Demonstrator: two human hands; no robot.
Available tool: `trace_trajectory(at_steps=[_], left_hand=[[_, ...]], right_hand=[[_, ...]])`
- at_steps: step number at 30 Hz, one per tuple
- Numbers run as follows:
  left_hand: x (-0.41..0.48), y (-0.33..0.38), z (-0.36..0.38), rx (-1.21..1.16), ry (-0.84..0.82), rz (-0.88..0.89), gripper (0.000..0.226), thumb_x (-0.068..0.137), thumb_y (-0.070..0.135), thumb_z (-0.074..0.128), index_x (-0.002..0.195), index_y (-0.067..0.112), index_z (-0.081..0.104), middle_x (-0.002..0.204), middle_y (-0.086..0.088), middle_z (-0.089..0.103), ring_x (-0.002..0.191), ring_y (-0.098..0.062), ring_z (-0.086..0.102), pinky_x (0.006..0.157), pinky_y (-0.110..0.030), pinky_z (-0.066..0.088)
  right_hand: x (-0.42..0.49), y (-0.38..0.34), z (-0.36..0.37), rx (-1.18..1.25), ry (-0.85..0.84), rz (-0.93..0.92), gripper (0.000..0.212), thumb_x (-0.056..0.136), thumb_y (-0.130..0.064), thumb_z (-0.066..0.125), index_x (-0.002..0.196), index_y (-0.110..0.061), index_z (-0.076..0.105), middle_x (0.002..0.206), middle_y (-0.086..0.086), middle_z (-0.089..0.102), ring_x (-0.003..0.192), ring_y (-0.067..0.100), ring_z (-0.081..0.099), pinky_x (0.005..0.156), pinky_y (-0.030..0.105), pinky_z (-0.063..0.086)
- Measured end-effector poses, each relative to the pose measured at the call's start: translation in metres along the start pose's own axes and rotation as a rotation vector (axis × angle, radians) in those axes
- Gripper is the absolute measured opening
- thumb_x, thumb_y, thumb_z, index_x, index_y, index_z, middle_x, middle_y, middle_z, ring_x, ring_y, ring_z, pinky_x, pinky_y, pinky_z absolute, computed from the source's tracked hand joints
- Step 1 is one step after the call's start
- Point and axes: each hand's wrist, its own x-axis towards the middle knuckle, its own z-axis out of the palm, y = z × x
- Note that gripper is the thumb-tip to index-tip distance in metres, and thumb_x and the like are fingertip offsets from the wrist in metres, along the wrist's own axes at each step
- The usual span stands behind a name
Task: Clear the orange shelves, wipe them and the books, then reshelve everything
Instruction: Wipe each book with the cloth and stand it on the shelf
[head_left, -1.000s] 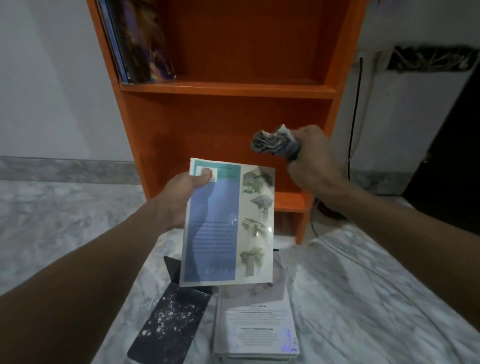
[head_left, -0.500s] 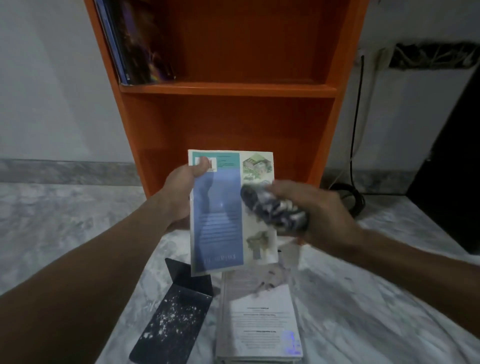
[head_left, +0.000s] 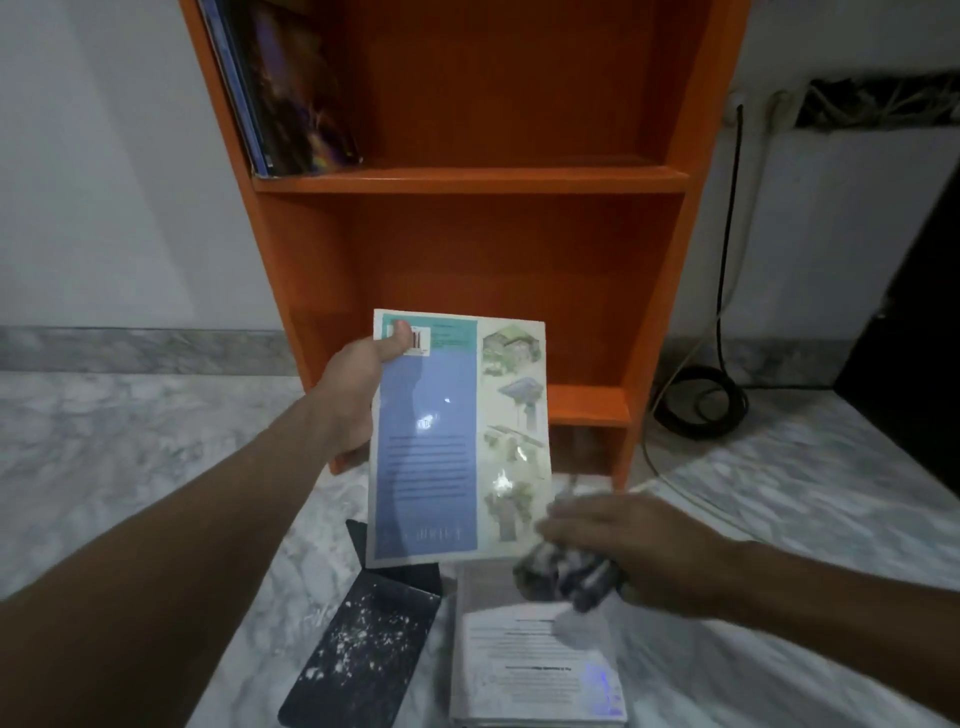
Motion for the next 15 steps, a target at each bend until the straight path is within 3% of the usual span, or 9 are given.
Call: trace_trajectory(at_steps=[2,4,6,9,12,13,15], left_hand=[[0.001,0.001,-0.001,-0.032,-0.014,0.009,0.033,0.099,0.037,0.052,0.118,0.013,0.065,0.113,-0.009,0.073,0.1,-0.029,0.072,0.087,-0.045,0.056],[0.002,0.001,0.004,-0.037,-0.038,0.022,0.037,0.101,0.038,0.047,0.116,0.01,0.065,0.115,-0.013,0.072,0.103,-0.031,0.07,0.087,-0.044,0.056],[0.002,0.001,0.013,-0.049,-0.061,0.01,0.04,0.101,0.039,0.045,0.118,0.008,0.065,0.117,-0.016,0.07,0.106,-0.034,0.068,0.089,-0.044,0.055],[-0.001,0.007,0.028,-0.068,-0.083,0.0,0.049,0.099,0.043,0.047,0.126,0.005,0.061,0.122,-0.017,0.067,0.105,-0.034,0.068,0.087,-0.044,0.056],[-0.001,0.011,0.028,-0.131,-0.089,-0.004,0.05,0.098,0.046,0.048,0.125,0.006,0.062,0.118,-0.016,0.07,0.102,-0.034,0.07,0.08,-0.044,0.06],[-0.002,0.012,0.024,-0.134,-0.066,-0.003,0.046,0.098,0.045,0.049,0.122,0.009,0.063,0.113,-0.013,0.072,0.097,-0.032,0.072,0.074,-0.042,0.061],[-0.003,0.012,0.016,-0.12,-0.022,0.004,0.038,0.098,0.044,0.051,0.118,0.015,0.065,0.104,-0.007,0.076,0.089,-0.029,0.075,0.067,-0.039,0.06]], right_hand=[[0.026,-0.001,-0.039,0.167,0.228,0.097,0.057,0.074,-0.009,0.07,0.126,-0.025,0.053,0.116,0.008,0.068,0.098,0.018,0.066,0.077,0.034,0.06],[0.061,0.009,-0.077,0.198,0.514,0.208,0.06,0.074,-0.003,0.073,0.129,-0.02,0.057,0.122,0.008,0.065,0.108,0.02,0.062,0.086,0.041,0.057],[0.098,0.027,-0.101,0.158,0.666,0.32,0.061,0.075,-0.004,0.069,0.133,-0.015,0.056,0.129,0.009,0.062,0.119,0.025,0.057,0.097,0.045,0.05],[0.127,0.024,-0.086,0.119,0.507,0.504,0.068,0.078,0.004,0.066,0.141,-0.012,0.047,0.142,0.014,0.049,0.133,0.032,0.043,0.109,0.04,0.038],[0.094,-0.006,-0.023,0.115,0.203,0.312,0.054,0.092,-0.012,0.048,0.145,-0.016,0.041,0.151,0.016,0.036,0.141,0.032,0.033,0.113,0.04,0.033],[0.073,-0.021,-0.007,0.153,0.098,0.213,0.044,0.097,-0.023,0.039,0.14,-0.02,0.048,0.145,0.014,0.045,0.135,0.028,0.043,0.108,0.038,0.04],[0.033,-0.04,0.014,0.164,-0.087,0.043,0.041,0.096,-0.034,0.029,0.117,-0.023,0.063,0.118,0.005,0.065,0.107,0.021,0.064,0.083,0.029,0.051]])
